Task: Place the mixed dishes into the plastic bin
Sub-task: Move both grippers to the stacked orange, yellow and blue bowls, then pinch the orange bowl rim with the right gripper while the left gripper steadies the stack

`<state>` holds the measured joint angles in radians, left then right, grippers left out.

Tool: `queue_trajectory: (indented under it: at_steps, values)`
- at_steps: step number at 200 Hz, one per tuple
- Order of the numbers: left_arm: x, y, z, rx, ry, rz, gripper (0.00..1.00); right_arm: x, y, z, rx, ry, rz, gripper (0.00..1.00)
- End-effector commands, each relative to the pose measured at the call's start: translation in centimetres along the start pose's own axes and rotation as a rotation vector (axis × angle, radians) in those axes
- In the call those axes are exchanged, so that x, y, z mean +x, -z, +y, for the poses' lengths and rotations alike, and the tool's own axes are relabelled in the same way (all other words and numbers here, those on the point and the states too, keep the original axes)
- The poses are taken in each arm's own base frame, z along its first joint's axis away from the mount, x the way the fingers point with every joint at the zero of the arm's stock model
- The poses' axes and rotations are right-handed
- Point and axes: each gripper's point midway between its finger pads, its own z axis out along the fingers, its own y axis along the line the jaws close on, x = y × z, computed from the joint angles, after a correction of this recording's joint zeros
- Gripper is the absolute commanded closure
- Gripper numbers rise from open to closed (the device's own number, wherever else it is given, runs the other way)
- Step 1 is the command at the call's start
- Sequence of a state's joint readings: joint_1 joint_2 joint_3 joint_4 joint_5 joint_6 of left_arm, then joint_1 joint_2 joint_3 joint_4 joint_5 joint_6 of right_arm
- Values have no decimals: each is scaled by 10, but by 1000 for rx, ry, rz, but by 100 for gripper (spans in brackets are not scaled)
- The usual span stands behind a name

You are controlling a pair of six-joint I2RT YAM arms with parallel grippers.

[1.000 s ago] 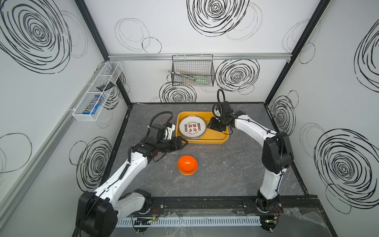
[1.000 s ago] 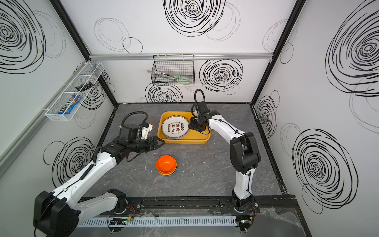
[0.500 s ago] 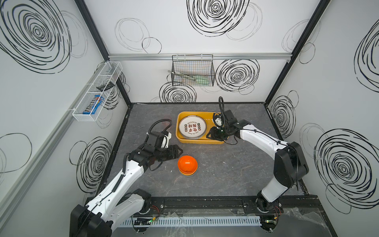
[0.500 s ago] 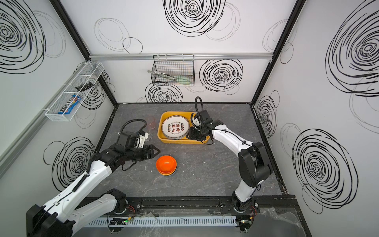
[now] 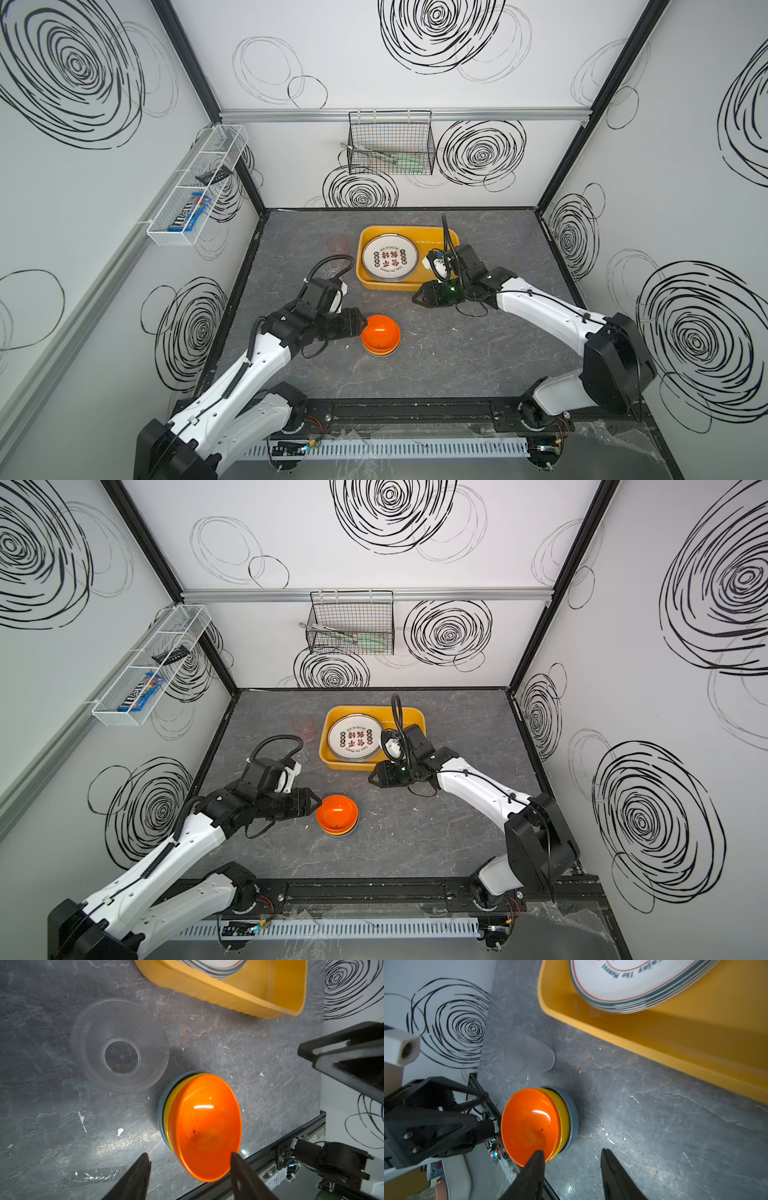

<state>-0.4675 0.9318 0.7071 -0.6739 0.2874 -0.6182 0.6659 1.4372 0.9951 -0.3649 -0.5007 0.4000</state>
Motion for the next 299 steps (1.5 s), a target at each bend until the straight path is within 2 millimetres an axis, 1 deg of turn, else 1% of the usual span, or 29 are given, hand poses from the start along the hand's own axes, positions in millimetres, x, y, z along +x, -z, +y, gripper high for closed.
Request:
queue_trajectory:
  at_steps: [1,23,41,62,88,121,157,180,211,225,299]
  values:
    - [10,-5,8,-46,14,17,36,4,7,28,-93,128,-33,50]
    - [14,-10,11,-74,7,24,36,17,6,39,-126,177,-18,49]
    - [16,-15,15,-103,2,24,37,27,4,41,-133,197,-8,49]
    - [18,-21,16,-105,10,29,38,35,-1,38,-126,195,7,49]
    - [17,-28,14,-100,10,34,40,40,-6,34,-107,182,20,50]
    - [18,-37,14,-114,-3,51,43,42,-8,31,-97,179,20,50]
    - [21,-43,12,-116,-12,67,51,44,-10,26,-85,171,22,50]
    - [21,-43,9,-110,-17,69,58,46,-12,24,-83,163,26,50]
    - [21,-44,9,-110,-20,72,63,46,-13,21,-70,157,24,50]
    - [22,-44,8,-108,-21,74,67,45,-12,21,-69,159,20,50]
    - [18,-44,2,-91,-26,74,77,41,-8,20,-50,147,-7,50]
